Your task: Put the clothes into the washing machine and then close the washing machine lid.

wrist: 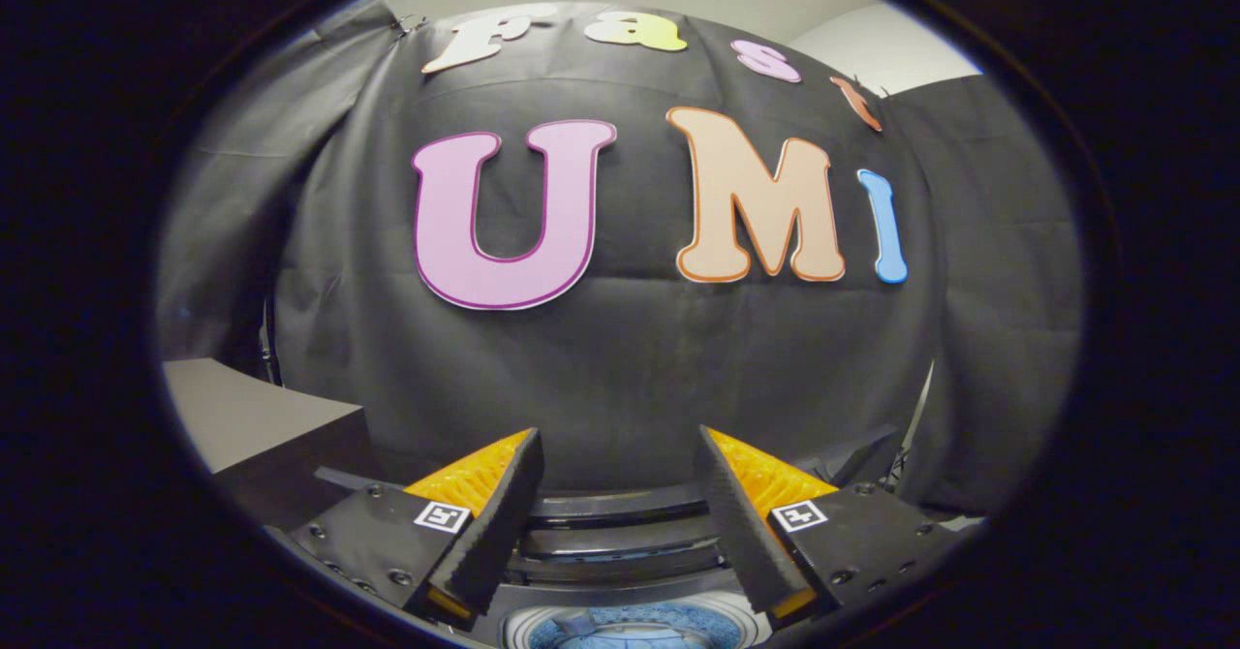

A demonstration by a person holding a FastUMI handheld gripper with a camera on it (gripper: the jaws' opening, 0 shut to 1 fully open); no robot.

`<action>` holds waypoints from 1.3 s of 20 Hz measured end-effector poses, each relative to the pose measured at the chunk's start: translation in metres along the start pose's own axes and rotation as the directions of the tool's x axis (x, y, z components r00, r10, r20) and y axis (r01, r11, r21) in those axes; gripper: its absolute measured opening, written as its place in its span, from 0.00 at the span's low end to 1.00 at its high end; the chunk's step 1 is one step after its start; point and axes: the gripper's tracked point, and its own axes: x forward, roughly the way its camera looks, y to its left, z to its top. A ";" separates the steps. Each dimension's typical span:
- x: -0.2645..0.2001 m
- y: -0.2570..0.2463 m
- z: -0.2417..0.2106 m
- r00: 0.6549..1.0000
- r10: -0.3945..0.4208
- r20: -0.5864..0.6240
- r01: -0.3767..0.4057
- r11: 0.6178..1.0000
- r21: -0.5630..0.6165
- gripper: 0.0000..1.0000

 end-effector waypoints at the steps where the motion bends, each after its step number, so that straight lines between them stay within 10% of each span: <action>1: 0.000 0.000 0.001 1.000 -0.001 0.002 0.001 1.000 0.001 0.97; 26: -0.002 0.000 0.001 1.000 -0.024 0.017 0.023 0.999 0.027 0.97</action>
